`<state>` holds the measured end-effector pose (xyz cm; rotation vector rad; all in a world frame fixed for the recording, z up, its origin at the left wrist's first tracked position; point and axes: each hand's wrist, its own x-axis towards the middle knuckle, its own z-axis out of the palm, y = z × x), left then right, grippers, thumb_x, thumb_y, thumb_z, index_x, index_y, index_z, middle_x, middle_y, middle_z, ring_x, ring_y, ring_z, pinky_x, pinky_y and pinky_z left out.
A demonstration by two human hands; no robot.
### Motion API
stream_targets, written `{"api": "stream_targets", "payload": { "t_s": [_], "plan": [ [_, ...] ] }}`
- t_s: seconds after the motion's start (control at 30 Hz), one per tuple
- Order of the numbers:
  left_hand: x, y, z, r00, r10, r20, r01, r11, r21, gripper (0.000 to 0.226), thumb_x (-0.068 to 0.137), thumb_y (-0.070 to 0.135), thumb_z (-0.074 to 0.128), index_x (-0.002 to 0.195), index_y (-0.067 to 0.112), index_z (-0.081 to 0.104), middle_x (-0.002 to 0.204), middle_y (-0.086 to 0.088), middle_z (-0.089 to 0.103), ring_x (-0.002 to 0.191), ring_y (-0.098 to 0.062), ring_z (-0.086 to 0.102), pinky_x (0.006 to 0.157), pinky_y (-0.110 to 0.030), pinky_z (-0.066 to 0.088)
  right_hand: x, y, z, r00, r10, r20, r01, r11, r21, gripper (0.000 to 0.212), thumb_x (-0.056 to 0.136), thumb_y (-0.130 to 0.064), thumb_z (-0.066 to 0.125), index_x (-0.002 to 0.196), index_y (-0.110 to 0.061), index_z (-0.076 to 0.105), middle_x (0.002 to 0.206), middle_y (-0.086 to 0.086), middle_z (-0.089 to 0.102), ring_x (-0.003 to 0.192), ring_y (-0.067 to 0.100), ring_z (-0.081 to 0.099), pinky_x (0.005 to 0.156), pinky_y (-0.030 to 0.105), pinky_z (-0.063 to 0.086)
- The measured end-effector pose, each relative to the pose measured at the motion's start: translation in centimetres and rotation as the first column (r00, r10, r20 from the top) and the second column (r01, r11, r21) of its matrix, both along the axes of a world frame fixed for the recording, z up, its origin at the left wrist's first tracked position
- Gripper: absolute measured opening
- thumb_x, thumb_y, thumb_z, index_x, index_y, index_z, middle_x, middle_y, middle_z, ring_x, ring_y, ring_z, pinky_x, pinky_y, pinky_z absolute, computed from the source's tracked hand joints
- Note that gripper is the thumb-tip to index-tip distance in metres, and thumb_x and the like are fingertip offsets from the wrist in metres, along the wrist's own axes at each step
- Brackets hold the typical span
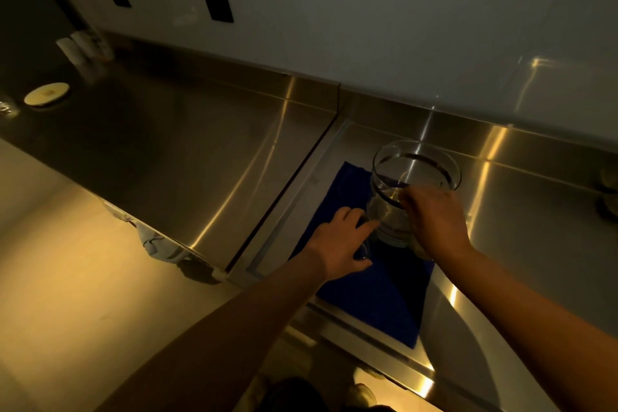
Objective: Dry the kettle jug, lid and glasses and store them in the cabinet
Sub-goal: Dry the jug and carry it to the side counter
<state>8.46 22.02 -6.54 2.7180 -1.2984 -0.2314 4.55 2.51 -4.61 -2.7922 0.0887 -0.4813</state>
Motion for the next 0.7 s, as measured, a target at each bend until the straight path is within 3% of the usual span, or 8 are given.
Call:
{"api": "stream_targets", "payload": {
  "t_s": [0.17,0.4,0.57,0.7],
  "plan": [
    [2.2,4.1,1.1,0.999,0.039,0.026,-0.039,0.999,-0.001,0.075,0.085,0.047,0.061,0.146,0.023,0.025,0.15,-0.008,0.023,0.137,-0.027,0.018,0.099,-0.044,0.043,2.1,3.9,1.2,0.997,0.043,-0.06,-0.045,0.999,-0.025,0.004,0.086,-0.02,0.06,0.089,-0.02,0.063,0.084,-0.002,0.062,0.08,0.017,0.058,0.084,0.039,0.045],
    [5.6,13.3,1.9,0.992,0.123,0.035,-0.119,0.989,-0.092,0.076,0.08,0.043,0.067,0.144,0.021,0.032,0.142,-0.005,0.033,0.131,-0.024,0.027,0.091,-0.043,0.047,6.9,12.9,1.8,0.988,0.149,-0.037,-0.151,0.986,-0.076,0.007,0.089,-0.021,0.056,0.087,-0.02,0.063,0.08,-0.002,0.063,0.074,0.017,0.057,0.077,0.03,0.037],
    [8.9,21.8,2.0,0.98,0.178,0.085,-0.17,0.981,-0.09,0.075,0.081,0.045,0.064,0.145,0.027,0.028,0.144,-0.003,0.031,0.131,-0.022,0.027,0.088,-0.037,0.047,11.0,21.4,2.2,0.973,0.223,-0.054,-0.226,0.973,-0.052,0.013,0.083,-0.021,0.065,0.096,-0.022,0.061,0.092,-0.003,0.063,0.087,0.018,0.058,0.09,0.034,0.036],
    [12.0,29.2,2.1,0.967,0.208,0.144,-0.203,0.978,-0.05,0.076,0.08,0.047,0.065,0.144,0.028,0.028,0.145,-0.005,0.03,0.13,-0.023,0.026,0.088,-0.042,0.048,14.5,28.4,2.3,0.956,0.29,-0.034,-0.291,0.956,-0.042,0.014,0.084,-0.023,0.063,0.098,-0.022,0.062,0.095,0.0,0.064,0.09,0.02,0.058,0.088,0.031,0.03]
  ]
}}
